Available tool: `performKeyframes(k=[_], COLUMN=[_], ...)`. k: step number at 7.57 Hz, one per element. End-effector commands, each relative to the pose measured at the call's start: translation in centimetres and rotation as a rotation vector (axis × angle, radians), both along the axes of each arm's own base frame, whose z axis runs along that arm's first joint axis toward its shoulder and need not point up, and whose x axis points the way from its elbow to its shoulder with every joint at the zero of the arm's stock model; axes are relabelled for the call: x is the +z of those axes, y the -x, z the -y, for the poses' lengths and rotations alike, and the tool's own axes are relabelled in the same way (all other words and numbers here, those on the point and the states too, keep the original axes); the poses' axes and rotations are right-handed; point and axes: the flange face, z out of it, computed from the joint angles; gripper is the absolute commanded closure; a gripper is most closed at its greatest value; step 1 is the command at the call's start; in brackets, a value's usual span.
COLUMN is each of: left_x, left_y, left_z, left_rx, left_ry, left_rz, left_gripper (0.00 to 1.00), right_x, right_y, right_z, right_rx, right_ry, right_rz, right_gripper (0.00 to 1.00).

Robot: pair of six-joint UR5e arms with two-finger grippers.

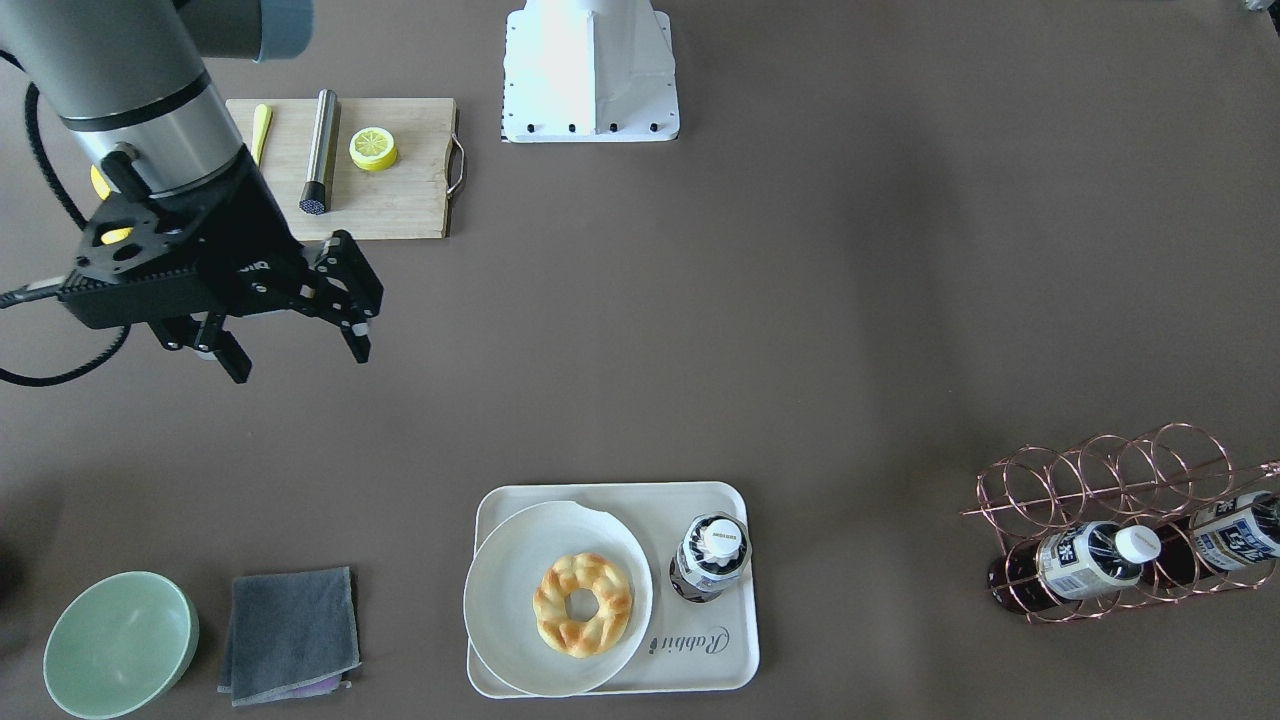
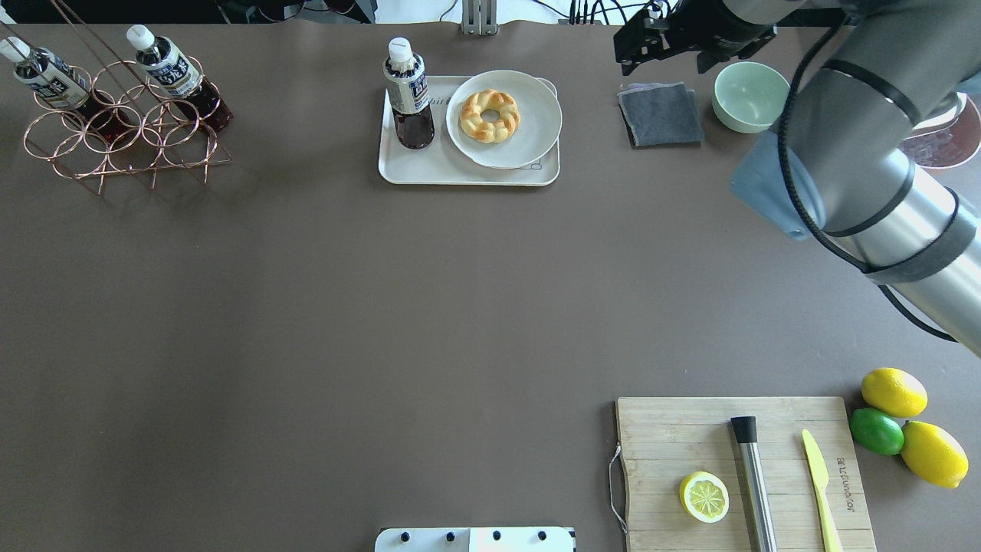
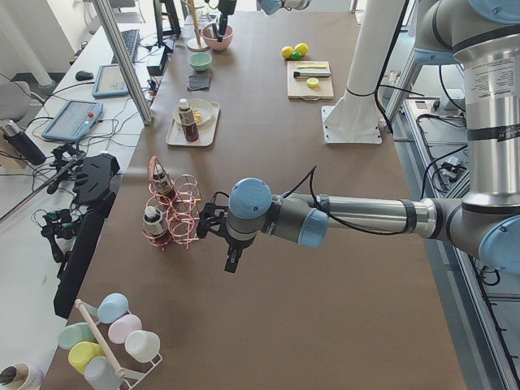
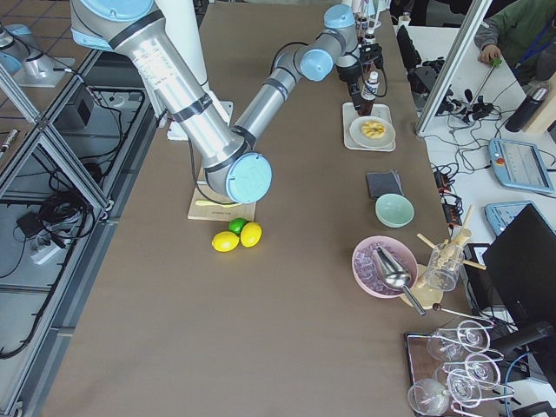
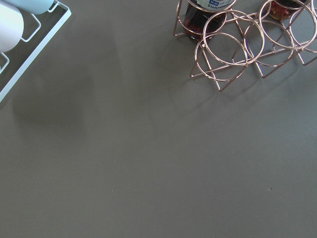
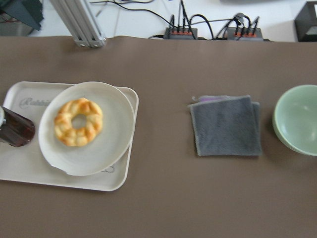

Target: Place tea on tray

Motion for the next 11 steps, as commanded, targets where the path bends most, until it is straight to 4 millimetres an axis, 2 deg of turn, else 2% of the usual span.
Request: performKeyframes(k=[1,2,3,4,5,7,8,9,10,11], left_x=[-0.8,-0.7,1.4,2.0,2.4,4.7,5.6,6.0,6.9,7.9], left_y=[0.3,1.4,2.9,3.5,4.1,4.4,4.2,4.2,4.1,3.8], left_z=[-1.0,-1.8,-4.7,-5.0,-5.2,-7.1,-7.9,-8.1,-8.4,-8.5], left_rx=[-0.003,-0.029,-0.046,0.008,0.021,0.020,0.022,0.023,0.027,0.037], left_ry=[0.183,0.188,0.198,0.091,0.066,0.120,0.143,0.154,0.174,0.202], left_rz=[0.008,0.009,0.031,0.129,0.137,0.122,0.122,0.124,0.122,0.120], left_gripper=[0.01,0.01,0.01,0.01,0.01,0.01,0.01,0.01,0.01,0.01], right_x=[13.1,19.4,26.6,32.2,36.4,43.9,46.9,48.5,49.5,49.4], right_y=[-8.5,-12.0,-15.4,-19.7,-23.7,-32.3,-35.2,-37.2,-37.6,-37.6], right_z=[-4.1,-5.5,-7.0,-8.1,-9.3,-10.2,-10.8,-11.8,-12.7,-12.6], right_rx=[-0.018,-0.069,-0.172,-0.243,-0.260,-0.251,-0.262,-0.272,-0.282,-0.280], right_ry=[0.212,0.280,0.315,0.298,0.315,0.352,0.361,0.356,0.363,0.363], right_rz=[-0.131,-0.159,-0.195,-0.248,-0.272,-0.293,-0.299,-0.311,-0.302,-0.304], right_gripper=[0.02,0.00,0.00,0.00,0.00,0.00,0.00,0.00,0.00,0.00])
